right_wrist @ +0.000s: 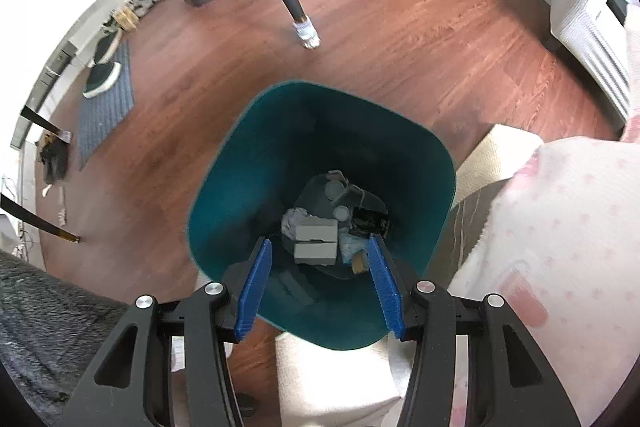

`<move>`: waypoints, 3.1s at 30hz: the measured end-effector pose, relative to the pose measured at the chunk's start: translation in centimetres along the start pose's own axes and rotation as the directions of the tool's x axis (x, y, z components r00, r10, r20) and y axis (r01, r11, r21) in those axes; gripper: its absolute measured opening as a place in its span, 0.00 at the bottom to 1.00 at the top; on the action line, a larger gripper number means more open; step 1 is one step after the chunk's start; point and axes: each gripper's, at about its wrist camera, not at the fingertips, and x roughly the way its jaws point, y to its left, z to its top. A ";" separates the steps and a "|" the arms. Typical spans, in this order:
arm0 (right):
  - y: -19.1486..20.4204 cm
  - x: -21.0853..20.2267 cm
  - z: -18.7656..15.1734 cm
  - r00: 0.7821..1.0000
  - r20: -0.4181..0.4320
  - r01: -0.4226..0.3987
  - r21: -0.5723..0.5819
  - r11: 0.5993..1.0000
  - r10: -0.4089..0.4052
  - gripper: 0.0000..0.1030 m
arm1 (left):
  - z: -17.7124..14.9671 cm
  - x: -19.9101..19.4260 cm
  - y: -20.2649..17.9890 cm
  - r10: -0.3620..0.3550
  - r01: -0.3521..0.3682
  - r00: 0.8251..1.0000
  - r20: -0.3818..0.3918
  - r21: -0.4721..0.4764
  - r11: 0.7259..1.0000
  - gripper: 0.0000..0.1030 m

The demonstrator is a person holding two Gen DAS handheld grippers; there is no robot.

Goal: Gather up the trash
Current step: 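Open the left tool over the bin while the right tool releases the cardboard piece, then move both open tools back over the table toward the foil ball, then grasp the cardboard tube piece with the left tool while the right tool grasps the foil ball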

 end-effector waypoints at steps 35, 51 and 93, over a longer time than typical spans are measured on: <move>-13.3 -21.1 -6.6 0.882 0.448 0.048 0.223 0.974 -0.146 0.39 | 3.0 -0.7 -12.6 -0.114 0.098 0.986 0.124 0.126 0.987 0.51; -23.4 -23.9 -11.9 0.817 0.513 0.041 0.405 0.913 -0.264 0.39 | 2.8 3.3 -20.9 -0.209 0.188 0.976 0.061 0.248 0.950 0.73; -37.2 -23.7 -13.9 0.842 0.441 -0.002 0.579 0.815 -0.311 0.76 | 2.2 15.1 -36.8 -0.386 0.509 0.861 -0.332 0.553 0.660 0.60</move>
